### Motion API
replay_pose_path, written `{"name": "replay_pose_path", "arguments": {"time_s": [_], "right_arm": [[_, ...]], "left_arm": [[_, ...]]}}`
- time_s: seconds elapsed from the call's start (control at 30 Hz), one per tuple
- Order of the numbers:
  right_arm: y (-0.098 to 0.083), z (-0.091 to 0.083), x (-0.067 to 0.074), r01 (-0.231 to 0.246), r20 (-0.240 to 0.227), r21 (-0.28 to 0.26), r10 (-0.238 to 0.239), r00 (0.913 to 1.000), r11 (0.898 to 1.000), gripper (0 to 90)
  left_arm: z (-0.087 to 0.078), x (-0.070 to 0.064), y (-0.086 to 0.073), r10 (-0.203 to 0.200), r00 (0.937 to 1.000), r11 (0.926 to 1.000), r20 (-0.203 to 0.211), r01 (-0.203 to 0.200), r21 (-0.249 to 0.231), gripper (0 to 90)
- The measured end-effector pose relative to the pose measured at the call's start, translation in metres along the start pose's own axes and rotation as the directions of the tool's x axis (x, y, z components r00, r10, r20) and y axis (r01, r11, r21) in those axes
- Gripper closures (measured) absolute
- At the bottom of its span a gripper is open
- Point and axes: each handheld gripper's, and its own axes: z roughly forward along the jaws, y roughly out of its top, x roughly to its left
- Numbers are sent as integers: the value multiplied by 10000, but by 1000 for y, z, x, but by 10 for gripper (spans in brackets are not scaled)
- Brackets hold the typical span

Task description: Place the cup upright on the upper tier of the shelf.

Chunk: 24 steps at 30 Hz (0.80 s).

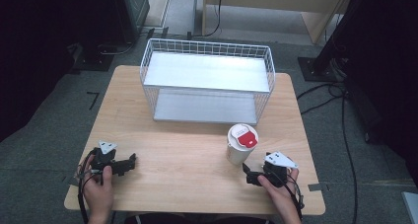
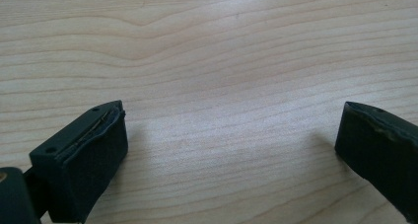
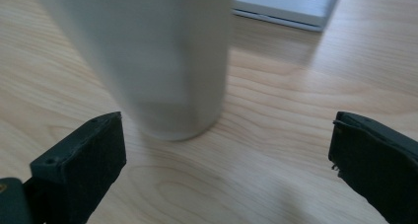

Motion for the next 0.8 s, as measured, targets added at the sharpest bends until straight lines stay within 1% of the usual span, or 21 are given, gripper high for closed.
{"name": "replay_pose_path", "arguments": {"time_s": [0.03,0.07,0.1,0.13,0.2,0.23,0.27,0.37,0.4,0.57,0.6,0.73,0.77,0.8], "right_arm": [[1,1,3,115,-93,-35,-116,9999,9999,22],[1,1,3,115,-93,-35,-116,9999,9999,22],[3,2,9,142,-287,-128,-146,9995,9998,22],[3,2,9,142,-287,-128,-146,9995,9998,22],[7,5,16,130,-498,-298,-144,9987,9995,22],[7,5,16,130,-498,-298,-144,9987,9995,22],[9,8,19,72,-568,-376,-93,9983,9993,22],[11,10,22,-60,-578,-421,36,9983,9991,27],[13,12,24,-311,-550,-573,280,9981,9979,42],[19,17,29,-601,-540,-973,550,9970,9934,46],[19,17,29,-601,-540,-973,550,9970,9934,46],[21,23,31,-914,-429,-1352,863,9953,9866,54],[21,26,31,-976,-336,-1609,934,9951,9821,57],[21,26,31,-976,-336,-1609,934,9951,9821,57]], "left_arm": [[0,0,0,1,10000,10000,1,-1,1,0],[0,0,0,1,10000,10000,1,-1,1,0],[0,0,0,0,10000,10000,1,0,0,0],[0,0,0,0,10000,10000,1,0,0,0],[0,0,0,1,10000,10000,1,-1,1,0],[0,0,0,1,10000,10000,1,-1,1,0],[0,0,0,-3,10000,10000,2,3,0,0],[0,0,0,-2,10000,10000,2,2,1,0],[0,0,0,2,10000,10000,2,-2,2,0],[0,0,0,-1,10000,10000,3,1,1,0],[0,0,0,-1,10000,10000,3,1,1,0],[0,0,0,-2,10000,10000,2,2,1,0],[0,0,0,-2,10000,10000,3,2,2,0],[0,0,0,-2,10000,10000,3,2,2,0]]}}
